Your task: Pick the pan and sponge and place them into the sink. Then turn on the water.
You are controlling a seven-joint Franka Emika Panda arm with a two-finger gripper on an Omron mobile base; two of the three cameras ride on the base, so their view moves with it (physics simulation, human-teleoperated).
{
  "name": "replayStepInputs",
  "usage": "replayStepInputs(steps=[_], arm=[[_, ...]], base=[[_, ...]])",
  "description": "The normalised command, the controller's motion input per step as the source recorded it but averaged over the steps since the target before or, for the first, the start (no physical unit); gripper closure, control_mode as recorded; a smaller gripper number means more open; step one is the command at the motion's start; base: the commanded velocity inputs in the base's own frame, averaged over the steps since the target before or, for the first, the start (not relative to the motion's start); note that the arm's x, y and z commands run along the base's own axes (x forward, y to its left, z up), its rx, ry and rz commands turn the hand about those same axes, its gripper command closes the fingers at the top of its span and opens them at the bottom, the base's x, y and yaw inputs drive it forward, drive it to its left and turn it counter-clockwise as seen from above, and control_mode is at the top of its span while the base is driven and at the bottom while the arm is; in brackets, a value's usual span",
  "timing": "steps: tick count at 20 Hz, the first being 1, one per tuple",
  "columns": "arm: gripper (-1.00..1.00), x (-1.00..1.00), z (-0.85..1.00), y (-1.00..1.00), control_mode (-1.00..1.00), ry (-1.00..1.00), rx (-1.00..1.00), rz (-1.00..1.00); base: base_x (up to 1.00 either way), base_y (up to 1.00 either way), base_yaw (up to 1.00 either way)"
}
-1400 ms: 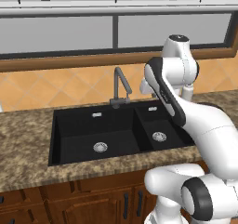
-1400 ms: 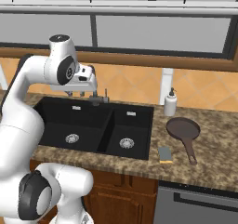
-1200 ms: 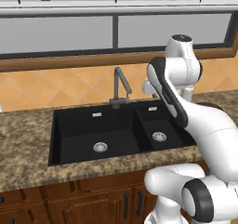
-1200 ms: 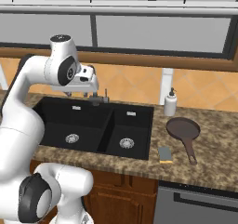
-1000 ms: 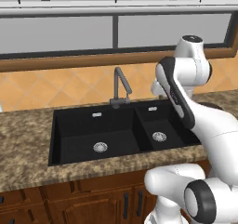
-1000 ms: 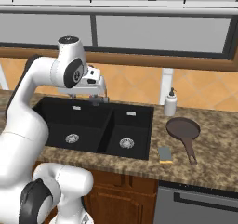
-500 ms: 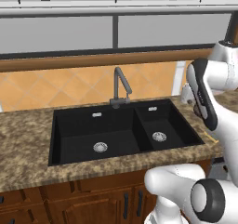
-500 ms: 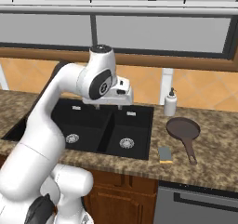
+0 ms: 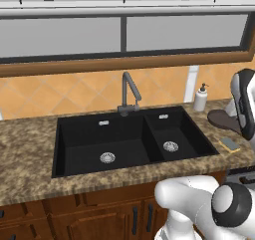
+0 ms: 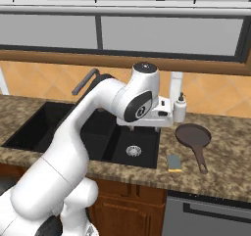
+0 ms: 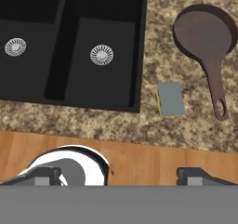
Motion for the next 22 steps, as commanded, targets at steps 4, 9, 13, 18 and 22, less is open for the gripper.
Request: replayStepInputs(steps=[4,9,13,18,22], arm=[[-1.0,-0.04,-0.33,-0.75,-1.0,0.07,0.0,0.0],[-1.0,0.0,-0.29,-0.48,-1.0,0.05,0.0,0.0],[-1.0,0.08,-0.29,-0.28,-1.0,0.04,0.0,0.0],[-1.0,0.24,-0.39,-0.25,-1.0,0.02,0.0,0.01],[-1.0,0.36,-0.39,-0.31,-1.0,0.0,0.0,0.03]], base=[[0.0,0.0,0.0],[0.0,0.0,0.0],[0.0,0.0,0.0],[0.0,0.0,0.0],[0.0,0.0,0.0]])
